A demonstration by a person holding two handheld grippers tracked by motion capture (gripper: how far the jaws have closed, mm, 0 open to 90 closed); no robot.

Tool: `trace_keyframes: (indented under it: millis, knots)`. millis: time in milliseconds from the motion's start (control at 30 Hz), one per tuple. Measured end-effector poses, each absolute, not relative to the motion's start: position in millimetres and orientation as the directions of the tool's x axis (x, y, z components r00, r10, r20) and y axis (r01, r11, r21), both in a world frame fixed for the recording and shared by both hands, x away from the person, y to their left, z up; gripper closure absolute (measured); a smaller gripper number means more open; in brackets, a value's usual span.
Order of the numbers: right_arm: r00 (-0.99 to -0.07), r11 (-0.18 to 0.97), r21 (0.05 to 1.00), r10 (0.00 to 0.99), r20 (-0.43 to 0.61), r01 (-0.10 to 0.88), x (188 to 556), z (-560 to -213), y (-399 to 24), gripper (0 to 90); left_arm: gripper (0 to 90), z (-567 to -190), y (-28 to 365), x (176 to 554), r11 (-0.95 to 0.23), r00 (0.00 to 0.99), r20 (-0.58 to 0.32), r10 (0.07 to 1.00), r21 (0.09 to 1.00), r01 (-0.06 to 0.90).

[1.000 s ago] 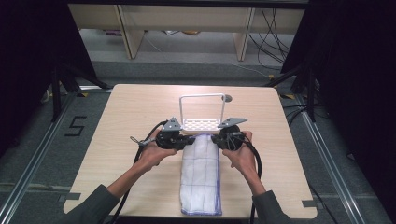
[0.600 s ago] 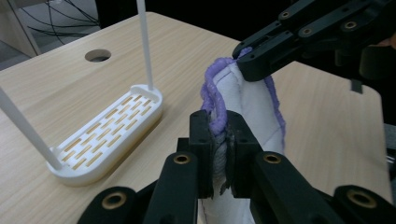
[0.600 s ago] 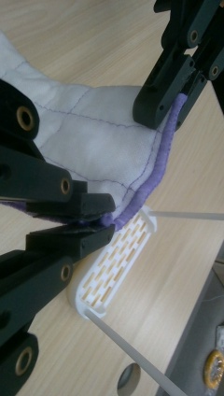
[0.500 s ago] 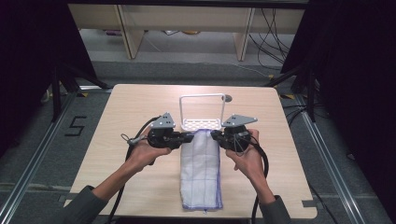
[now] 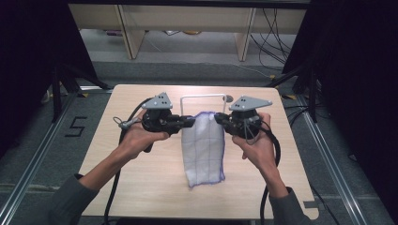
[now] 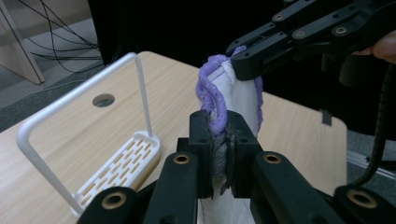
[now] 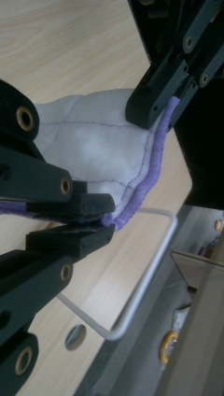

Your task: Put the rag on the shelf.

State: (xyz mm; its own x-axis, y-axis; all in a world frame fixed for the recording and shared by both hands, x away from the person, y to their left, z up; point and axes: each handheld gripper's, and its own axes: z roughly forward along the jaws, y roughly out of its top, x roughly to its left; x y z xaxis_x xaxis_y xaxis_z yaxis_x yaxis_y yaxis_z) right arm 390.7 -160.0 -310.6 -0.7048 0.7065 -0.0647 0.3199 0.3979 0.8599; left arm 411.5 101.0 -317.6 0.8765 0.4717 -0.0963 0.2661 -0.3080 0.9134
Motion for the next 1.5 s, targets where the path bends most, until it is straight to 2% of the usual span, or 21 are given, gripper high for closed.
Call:
trace_keyframes:
  millis: [367,800,1067,1500]
  knots:
    - [-0.672,0.364,0.885,0.736,-0.083,0.289,416,-263,-161,84.7,82.5,-278,101,440,-0.274,0.85,-0.097,0.518,0.923,0.272]
    - [-0.654,0.337,0.883,0.755,-0.047,0.326,443,-258,-156,84.6,82.5,-270,100,469,-0.288,0.821,-0.08,0.565,0.913,0.287]
    - [-0.647,0.338,0.892,0.76,-0.07,0.3,453,-251,-154,84.6,82.4,-266,102,480,-0.262,0.803,-0.088,0.59,0.92,0.293]
    - [-0.62,0.303,0.898,0.783,-0.044,0.319,478,-242,-151,84.6,82.4,-254,98,498,-0.248,0.774,-0.068,0.629,0.926,0.283]
